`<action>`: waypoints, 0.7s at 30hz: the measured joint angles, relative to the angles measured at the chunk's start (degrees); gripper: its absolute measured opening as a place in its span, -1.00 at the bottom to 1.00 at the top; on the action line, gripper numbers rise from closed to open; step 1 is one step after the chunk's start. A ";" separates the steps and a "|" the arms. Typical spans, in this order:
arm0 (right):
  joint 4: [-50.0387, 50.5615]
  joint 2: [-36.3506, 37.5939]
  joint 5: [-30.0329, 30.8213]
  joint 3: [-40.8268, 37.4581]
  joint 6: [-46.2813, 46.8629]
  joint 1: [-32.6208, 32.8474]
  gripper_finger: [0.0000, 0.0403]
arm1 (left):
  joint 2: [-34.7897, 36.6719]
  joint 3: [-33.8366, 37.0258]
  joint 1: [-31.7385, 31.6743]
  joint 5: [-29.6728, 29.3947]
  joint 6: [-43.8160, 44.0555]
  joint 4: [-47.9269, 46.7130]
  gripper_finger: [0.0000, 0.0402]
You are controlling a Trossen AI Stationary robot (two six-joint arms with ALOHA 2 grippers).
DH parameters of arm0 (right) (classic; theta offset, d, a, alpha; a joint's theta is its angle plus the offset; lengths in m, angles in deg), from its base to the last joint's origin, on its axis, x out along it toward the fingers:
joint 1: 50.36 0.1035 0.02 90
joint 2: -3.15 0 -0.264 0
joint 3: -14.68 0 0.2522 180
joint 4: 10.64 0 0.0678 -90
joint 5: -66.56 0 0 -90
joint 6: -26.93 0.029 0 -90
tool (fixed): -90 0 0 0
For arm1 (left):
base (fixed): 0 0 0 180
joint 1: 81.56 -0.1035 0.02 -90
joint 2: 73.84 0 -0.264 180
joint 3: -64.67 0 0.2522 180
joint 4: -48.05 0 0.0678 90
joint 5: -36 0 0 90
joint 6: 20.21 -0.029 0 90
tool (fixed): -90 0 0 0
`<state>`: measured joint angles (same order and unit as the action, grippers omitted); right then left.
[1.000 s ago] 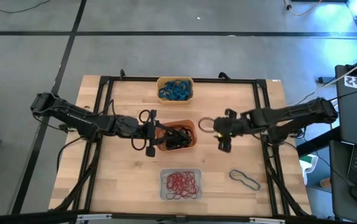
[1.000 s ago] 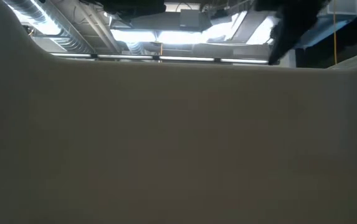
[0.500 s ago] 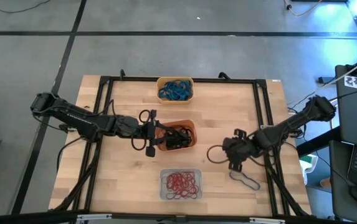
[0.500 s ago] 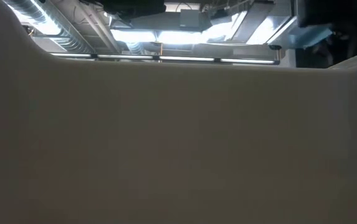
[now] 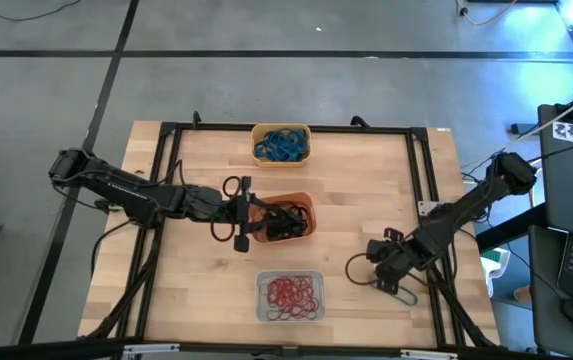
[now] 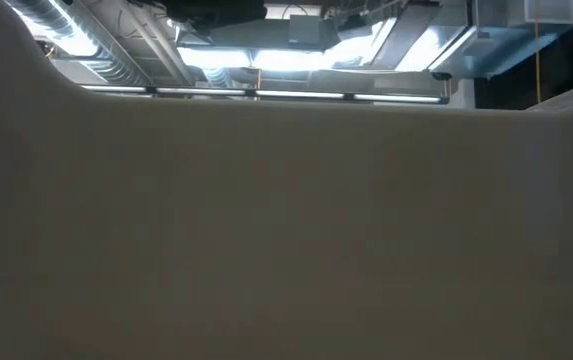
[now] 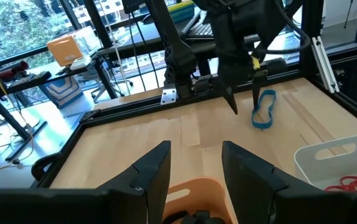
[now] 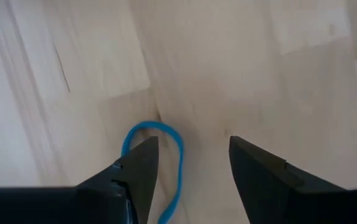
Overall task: Sort rubber bands into baskets
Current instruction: Put the blue rubber band in the yellow bin
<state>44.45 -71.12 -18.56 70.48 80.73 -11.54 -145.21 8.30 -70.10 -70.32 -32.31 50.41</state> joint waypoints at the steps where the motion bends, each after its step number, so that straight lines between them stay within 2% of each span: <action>1: -0.70 -0.25 0.01 -0.57 0.58 0.57 -0.02 | 0.02 0.00 0.00 0.02 0.00 0.02 -0.30; 7: -5.97 -2.66 0.00 -3.25 2.14 3.77 -0.02 | 0.01 0.00 0.00 0.02 0.02 0.00 -0.30; 13: -6.35 -7.08 0.74 -3.28 2.14 4.71 -0.06 | 0.01 0.00 0.00 0.02 0.00 0.00 -0.30; 17: -9.33 -8.99 0.57 -3.28 2.12 4.67 -0.29 | 0.02 0.00 0.00 0.01 0.04 0.00 -0.30; 21: -10.92 -8.86 1.46 -3.28 1.42 4.67 -0.68 | 0.00 0.00 0.00 0.01 0.04 0.00 -0.30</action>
<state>33.53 -79.98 -17.10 67.20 82.15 -6.87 -145.21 8.30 -70.10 -70.31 -32.26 50.41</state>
